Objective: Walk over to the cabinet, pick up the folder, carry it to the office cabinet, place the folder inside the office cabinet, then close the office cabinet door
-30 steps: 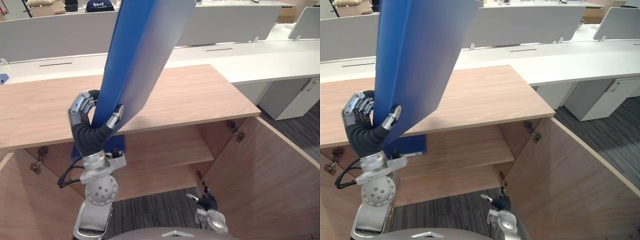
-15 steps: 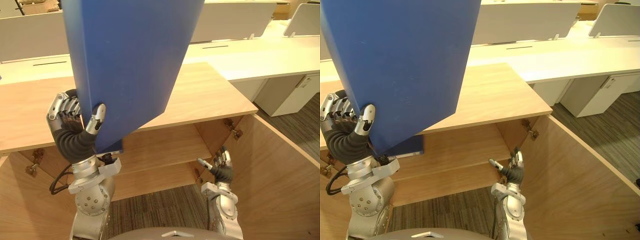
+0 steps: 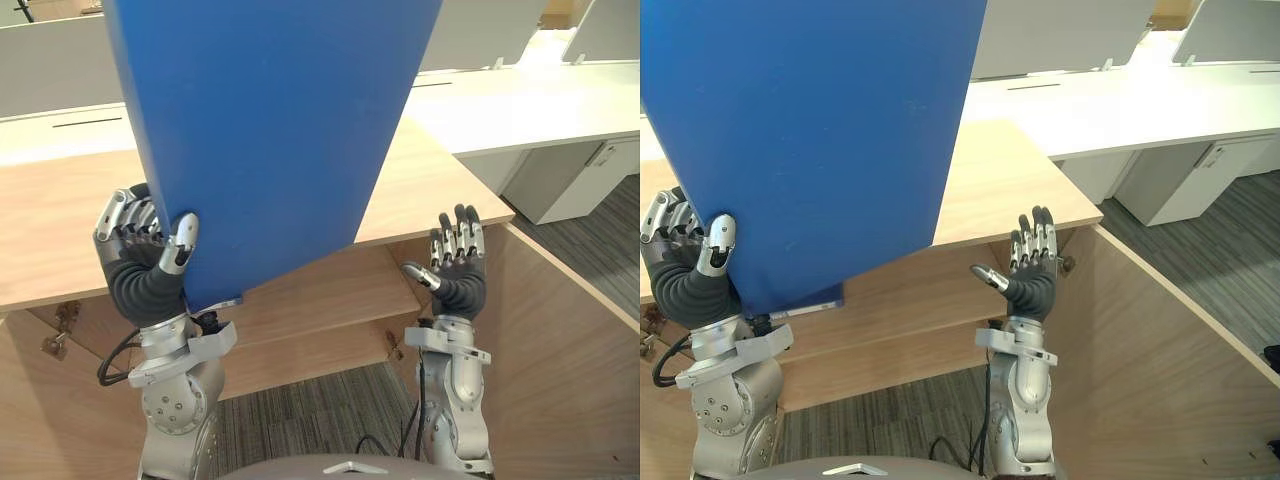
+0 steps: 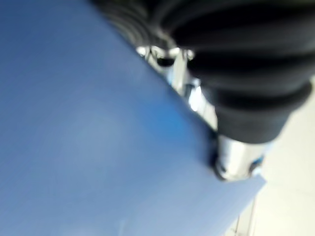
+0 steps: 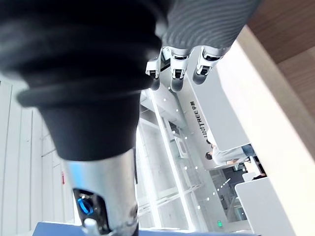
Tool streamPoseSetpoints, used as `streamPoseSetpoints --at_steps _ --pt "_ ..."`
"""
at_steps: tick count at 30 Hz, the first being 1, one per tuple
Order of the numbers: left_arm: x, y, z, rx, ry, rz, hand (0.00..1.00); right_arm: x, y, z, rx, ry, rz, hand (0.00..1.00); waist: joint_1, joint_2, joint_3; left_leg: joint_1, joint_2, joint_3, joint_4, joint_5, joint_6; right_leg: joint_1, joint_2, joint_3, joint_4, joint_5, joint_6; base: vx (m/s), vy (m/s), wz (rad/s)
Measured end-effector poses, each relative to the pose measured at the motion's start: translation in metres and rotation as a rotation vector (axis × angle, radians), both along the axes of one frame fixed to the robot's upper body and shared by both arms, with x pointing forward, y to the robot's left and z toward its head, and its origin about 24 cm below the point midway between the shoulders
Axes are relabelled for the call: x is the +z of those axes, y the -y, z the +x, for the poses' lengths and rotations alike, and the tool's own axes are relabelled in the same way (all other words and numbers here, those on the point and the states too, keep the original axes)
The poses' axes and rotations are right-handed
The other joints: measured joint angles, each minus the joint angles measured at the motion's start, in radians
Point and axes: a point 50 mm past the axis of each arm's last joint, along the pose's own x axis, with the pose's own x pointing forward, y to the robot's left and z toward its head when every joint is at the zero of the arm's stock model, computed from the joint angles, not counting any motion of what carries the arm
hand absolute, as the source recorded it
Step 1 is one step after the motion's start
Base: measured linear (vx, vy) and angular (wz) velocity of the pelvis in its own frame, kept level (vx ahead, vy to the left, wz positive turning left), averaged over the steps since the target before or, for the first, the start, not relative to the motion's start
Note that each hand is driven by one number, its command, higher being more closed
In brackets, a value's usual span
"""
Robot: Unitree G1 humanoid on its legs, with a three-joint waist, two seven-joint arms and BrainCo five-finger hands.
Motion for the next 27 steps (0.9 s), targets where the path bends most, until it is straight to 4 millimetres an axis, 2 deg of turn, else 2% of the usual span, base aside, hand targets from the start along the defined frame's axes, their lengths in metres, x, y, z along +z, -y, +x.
streamPoseSetpoints --at_steps 5,11,27 --pt "-0.006 0.003 0.004 -0.05 -0.023 0.016 1.0 0.011 -0.01 0.006 0.064 0.066 -0.019 0.0 0.001 -0.003 0.002 0.002 -0.002 -0.002 0.0 0.0 0.0 0.002 -0.002 -0.002 0.002 0.0 0.0 0.0 0.0 0.0" --pt "-0.008 0.01 0.008 -0.119 -0.025 0.035 1.0 0.02 -0.013 0.01 0.107 0.115 -0.06 0.0 0.002 -0.004 0.002 -0.001 -0.005 -0.009 0.0 0.003 0.004 0.003 -0.005 -0.01 0.002 0.0 0.001 -0.01 -0.005 0.04" --pt "-0.011 0.018 0.011 -0.266 -0.02 0.058 1.0 0.022 -0.01 0.014 0.14 0.117 -0.138 0.0 0.007 -0.005 0.001 -0.009 -0.016 -0.03 -0.006 0.014 0.017 0.005 -0.017 -0.03 0.004 0.004 0.007 -0.01 -0.003 0.04"
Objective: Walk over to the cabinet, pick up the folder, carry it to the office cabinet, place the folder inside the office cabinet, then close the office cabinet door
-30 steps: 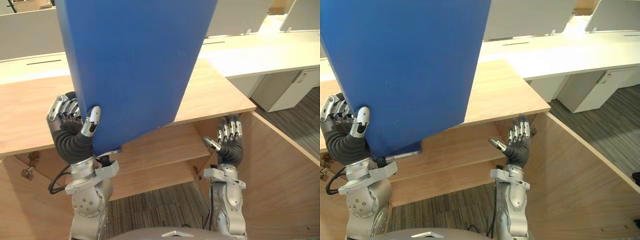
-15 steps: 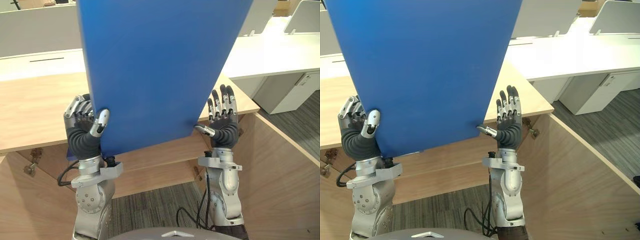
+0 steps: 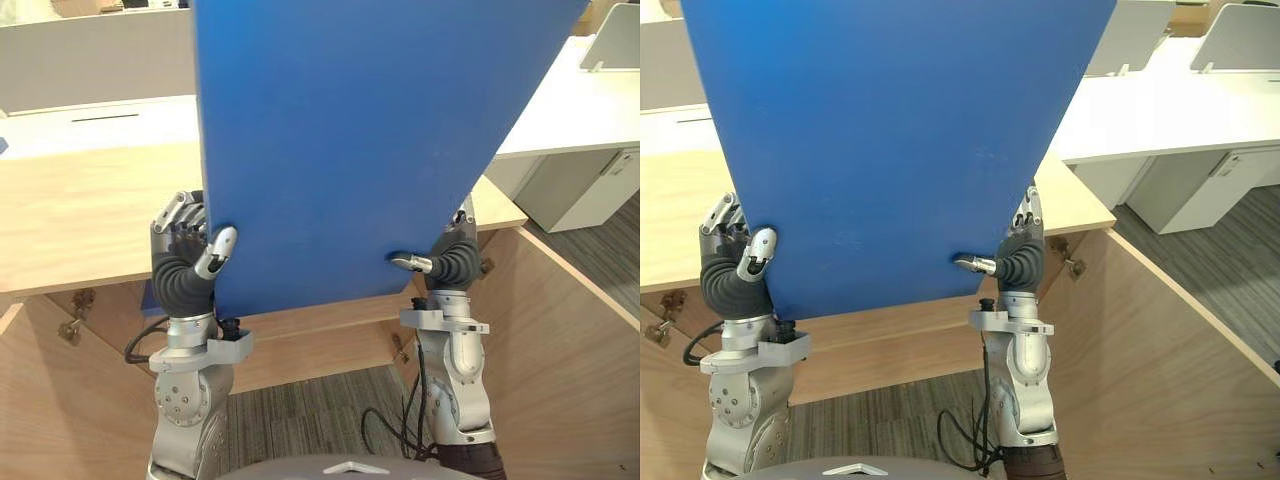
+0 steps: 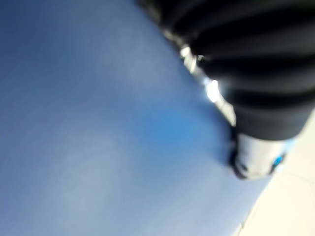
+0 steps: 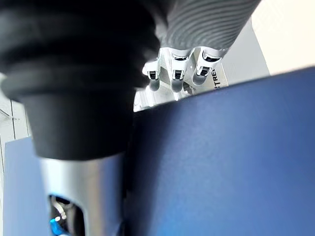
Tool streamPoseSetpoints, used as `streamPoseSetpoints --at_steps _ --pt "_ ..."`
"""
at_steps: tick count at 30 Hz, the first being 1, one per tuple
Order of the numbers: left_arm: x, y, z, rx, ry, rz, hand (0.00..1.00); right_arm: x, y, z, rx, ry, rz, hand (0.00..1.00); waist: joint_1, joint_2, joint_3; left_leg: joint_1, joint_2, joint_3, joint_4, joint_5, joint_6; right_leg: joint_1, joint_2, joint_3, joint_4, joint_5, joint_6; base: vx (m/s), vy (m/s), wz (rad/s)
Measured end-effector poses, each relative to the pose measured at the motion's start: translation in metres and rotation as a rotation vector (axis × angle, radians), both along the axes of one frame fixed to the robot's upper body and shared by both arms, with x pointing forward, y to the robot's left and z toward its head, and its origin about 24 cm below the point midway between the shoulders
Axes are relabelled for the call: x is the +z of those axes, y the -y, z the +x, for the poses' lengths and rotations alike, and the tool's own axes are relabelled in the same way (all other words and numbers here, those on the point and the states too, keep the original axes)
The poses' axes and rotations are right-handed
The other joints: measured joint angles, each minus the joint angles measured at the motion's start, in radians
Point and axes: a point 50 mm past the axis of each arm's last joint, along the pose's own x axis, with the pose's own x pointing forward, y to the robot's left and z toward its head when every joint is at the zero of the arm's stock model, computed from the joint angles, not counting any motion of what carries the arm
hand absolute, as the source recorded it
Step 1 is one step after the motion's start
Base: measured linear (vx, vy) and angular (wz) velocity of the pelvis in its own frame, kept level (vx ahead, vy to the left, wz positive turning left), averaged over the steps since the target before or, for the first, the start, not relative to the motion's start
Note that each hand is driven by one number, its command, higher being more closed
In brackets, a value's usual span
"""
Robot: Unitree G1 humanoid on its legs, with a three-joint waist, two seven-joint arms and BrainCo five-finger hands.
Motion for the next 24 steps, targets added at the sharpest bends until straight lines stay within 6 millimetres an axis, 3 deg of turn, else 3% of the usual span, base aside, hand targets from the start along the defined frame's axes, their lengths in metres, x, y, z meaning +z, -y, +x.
streamPoseSetpoints --at_steps 4,5,20,21,24 --pt "-0.003 0.002 0.002 -0.034 -0.009 0.013 1.0 -0.001 0.001 0.001 0.01 -0.01 -0.027 0.0 0.002 -0.003 -0.001 -0.003 0.0 -0.003 0.0 0.004 0.001 -0.001 0.0 -0.003 0.001 0.001 0.001 0.0 0.0 0.0" --pt "-0.003 0.002 0.002 -0.036 -0.009 0.016 1.0 -0.001 0.001 0.001 0.014 -0.01 -0.034 1.0 0.002 -0.003 -0.002 -0.003 0.0 -0.003 0.0 0.005 0.0 -0.001 0.0 -0.003 0.001 0.001 0.001 0.0 0.0 0.0" --pt "-0.02 0.002 0.009 -0.063 -0.077 0.076 1.0 -0.015 -0.005 0.012 0.132 -0.077 -0.163 1.0 0.016 -0.023 -0.013 -0.02 0.0 -0.026 0.0 0.02 0.002 -0.007 -0.001 -0.024 0.001 0.005 -0.001 -0.01 -0.003 0.04" --pt "-0.02 0.002 0.01 -0.063 -0.078 0.076 0.0 -0.015 -0.005 0.012 0.136 -0.076 -0.165 1.0 0.016 -0.023 -0.013 -0.02 0.0 -0.026 0.0 0.02 0.002 -0.007 -0.001 -0.024 0.0 0.005 -0.001 0.0 0.0 0.0" --pt "-0.026 0.002 0.011 -0.069 -0.103 0.096 0.0 -0.015 -0.006 0.012 0.148 -0.074 -0.169 1.0 0.016 -0.023 -0.013 -0.021 0.0 -0.026 0.0 0.021 0.001 -0.008 -0.001 -0.023 -0.002 0.005 -0.001 0.0 0.0 0.0"
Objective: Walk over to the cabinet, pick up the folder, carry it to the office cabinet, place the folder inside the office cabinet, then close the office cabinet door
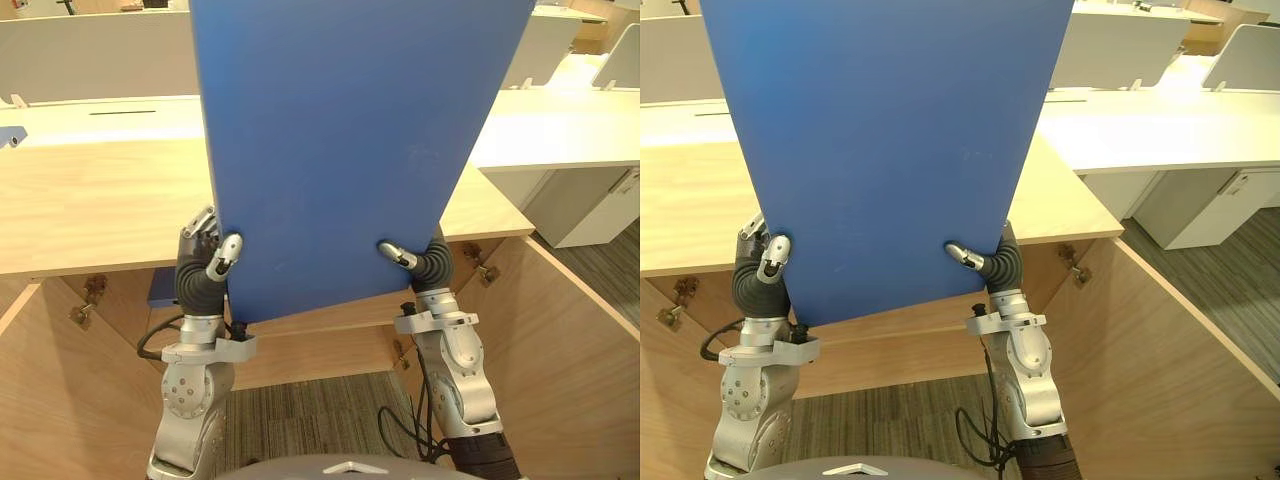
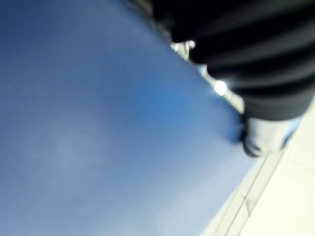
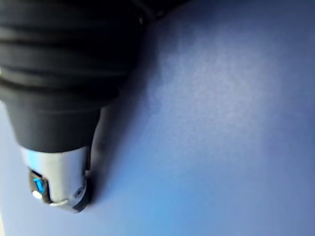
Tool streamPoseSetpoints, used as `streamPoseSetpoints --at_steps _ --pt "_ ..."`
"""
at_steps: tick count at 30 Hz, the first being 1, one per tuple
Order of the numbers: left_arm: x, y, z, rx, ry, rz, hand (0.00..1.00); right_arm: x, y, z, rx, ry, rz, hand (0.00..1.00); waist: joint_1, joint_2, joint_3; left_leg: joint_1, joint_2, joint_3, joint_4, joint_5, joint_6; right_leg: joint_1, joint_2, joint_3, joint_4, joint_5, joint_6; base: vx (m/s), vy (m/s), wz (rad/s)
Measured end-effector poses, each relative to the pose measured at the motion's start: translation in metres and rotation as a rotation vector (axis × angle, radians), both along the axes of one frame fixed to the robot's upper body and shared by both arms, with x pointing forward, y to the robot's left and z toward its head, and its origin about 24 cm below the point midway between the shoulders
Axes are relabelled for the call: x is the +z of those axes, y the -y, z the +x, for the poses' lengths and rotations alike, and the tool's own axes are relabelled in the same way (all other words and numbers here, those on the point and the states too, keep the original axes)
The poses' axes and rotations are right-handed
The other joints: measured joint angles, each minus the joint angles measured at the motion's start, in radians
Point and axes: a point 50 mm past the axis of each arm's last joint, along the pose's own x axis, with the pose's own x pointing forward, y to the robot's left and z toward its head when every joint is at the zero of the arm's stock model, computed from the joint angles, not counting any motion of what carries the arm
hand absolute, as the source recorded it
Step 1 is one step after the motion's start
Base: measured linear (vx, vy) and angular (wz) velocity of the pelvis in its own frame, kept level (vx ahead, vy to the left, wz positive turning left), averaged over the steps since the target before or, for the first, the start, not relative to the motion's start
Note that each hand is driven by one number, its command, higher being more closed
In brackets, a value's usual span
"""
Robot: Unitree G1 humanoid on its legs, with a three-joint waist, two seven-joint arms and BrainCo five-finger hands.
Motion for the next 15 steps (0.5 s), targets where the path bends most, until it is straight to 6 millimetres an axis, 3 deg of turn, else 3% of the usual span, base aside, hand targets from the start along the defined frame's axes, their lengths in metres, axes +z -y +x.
streamPoseSetpoints --at_steps 15 --pt "-0.004 -0.012 0.001 0.076 -0.012 0.063 0.0 -0.007 -0.005 0.003 0.007 -0.03 -0.003 1.0 0.001 -0.006 -0.003 -0.004 0.0 0.0 0.0 0.0 0.0 0.001 0.001 0.0 -0.006 0.005 0.0 0.0 0.0 0.0"
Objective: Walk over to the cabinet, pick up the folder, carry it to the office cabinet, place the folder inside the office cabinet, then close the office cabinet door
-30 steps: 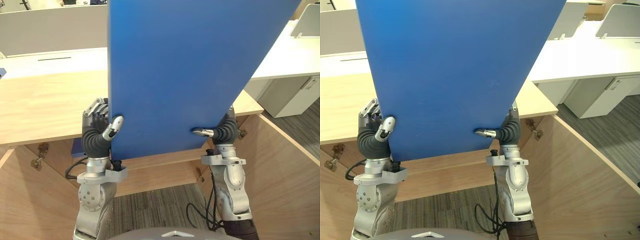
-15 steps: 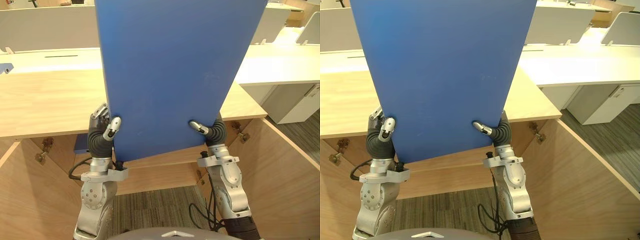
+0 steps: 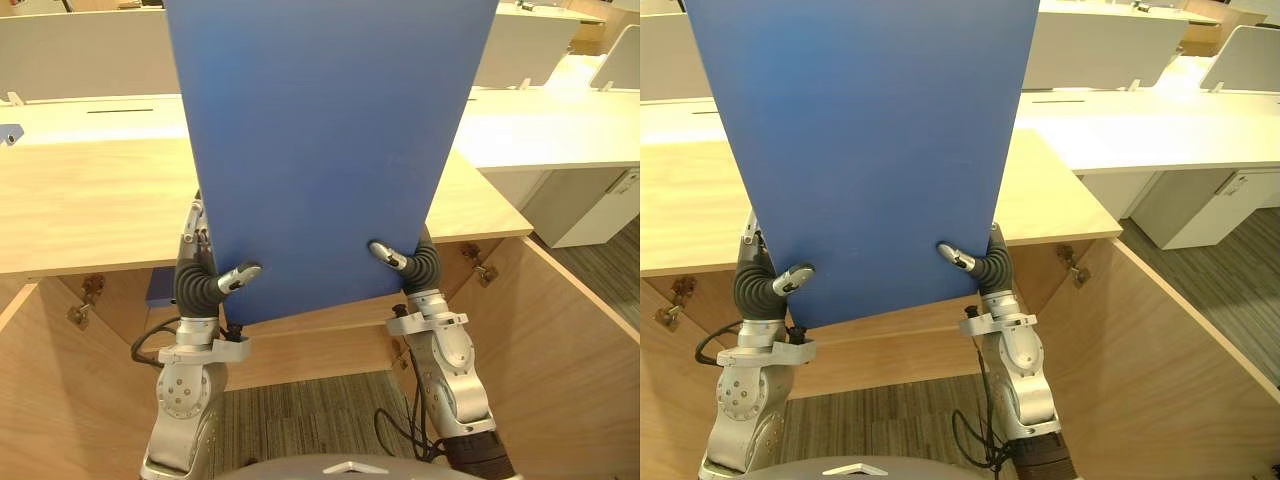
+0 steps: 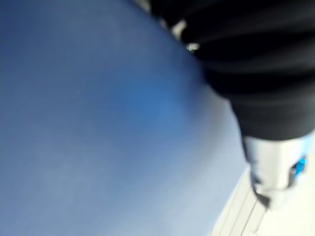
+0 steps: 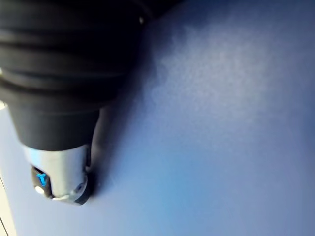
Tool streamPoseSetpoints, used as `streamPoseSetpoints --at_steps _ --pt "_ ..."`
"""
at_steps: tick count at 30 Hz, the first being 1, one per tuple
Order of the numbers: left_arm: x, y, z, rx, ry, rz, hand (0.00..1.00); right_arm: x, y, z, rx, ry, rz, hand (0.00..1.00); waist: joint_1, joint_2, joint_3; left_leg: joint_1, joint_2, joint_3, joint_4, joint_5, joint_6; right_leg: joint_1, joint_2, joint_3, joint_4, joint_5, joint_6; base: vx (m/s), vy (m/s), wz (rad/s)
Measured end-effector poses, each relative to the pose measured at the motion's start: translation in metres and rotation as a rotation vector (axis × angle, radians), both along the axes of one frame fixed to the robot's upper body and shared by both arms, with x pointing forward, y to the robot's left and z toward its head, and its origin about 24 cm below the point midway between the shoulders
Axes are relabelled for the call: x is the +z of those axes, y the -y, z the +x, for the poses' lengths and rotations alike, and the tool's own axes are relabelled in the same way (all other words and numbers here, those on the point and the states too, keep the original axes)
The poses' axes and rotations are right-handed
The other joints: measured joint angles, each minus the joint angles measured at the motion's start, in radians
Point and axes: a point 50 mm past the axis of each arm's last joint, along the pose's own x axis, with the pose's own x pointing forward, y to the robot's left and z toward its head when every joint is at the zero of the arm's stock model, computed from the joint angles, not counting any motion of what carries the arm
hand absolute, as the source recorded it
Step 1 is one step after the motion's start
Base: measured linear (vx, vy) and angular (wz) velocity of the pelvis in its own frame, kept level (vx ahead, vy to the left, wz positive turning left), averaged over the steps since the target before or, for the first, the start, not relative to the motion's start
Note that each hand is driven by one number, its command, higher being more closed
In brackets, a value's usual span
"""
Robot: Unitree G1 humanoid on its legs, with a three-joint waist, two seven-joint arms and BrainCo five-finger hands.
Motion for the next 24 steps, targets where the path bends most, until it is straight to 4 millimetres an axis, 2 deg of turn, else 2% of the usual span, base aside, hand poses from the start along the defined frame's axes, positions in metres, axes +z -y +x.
streamPoseSetpoints --at_steps 6,14,20,24 --pt "-0.002 -0.012 -0.001 0.074 -0.012 -0.023 0.0 0.001 0.001 0.0 -0.031 0.006 0.009 1.0 0.003 -0.002 0.0 0.001 0.0 -0.004 0.0 0.001 0.0 0.002 0.0 -0.003 0.002 0.0 0.0 0.0 0.0 0.01" --pt "-0.013 -0.033 -0.01 0.201 -0.071 -0.037 0.0 0.014 0.02 -0.002 -0.168 0.062 -0.01 1.0 0.012 -0.007 0.003 -0.01 -0.001 -0.032 0.0 0.007 -0.001 0.006 -0.002 -0.033 0.001 -0.002 0.0 0.0 -0.004 0.11" --pt "-0.032 -0.048 -0.014 0.305 -0.173 -0.015 0.0 0.016 0.025 -0.003 -0.205 0.071 0.02 1.0 0.024 -0.01 0.006 -0.01 -0.002 -0.053 -0.001 0.01 -0.003 0.018 -0.003 -0.055 0.002 -0.007 -0.001 -0.01 -0.009 0.11" --pt "-0.044 -0.067 -0.022 0.436 -0.236 -0.031 0.0 0.022 0.029 -0.005 -0.227 0.1 0.029 1.0 0.028 -0.01 0.008 -0.015 -0.002 -0.063 -0.001 0.01 -0.004 0.018 -0.003 -0.066 0.002 -0.011 -0.001 0.0 -0.006 0.07"
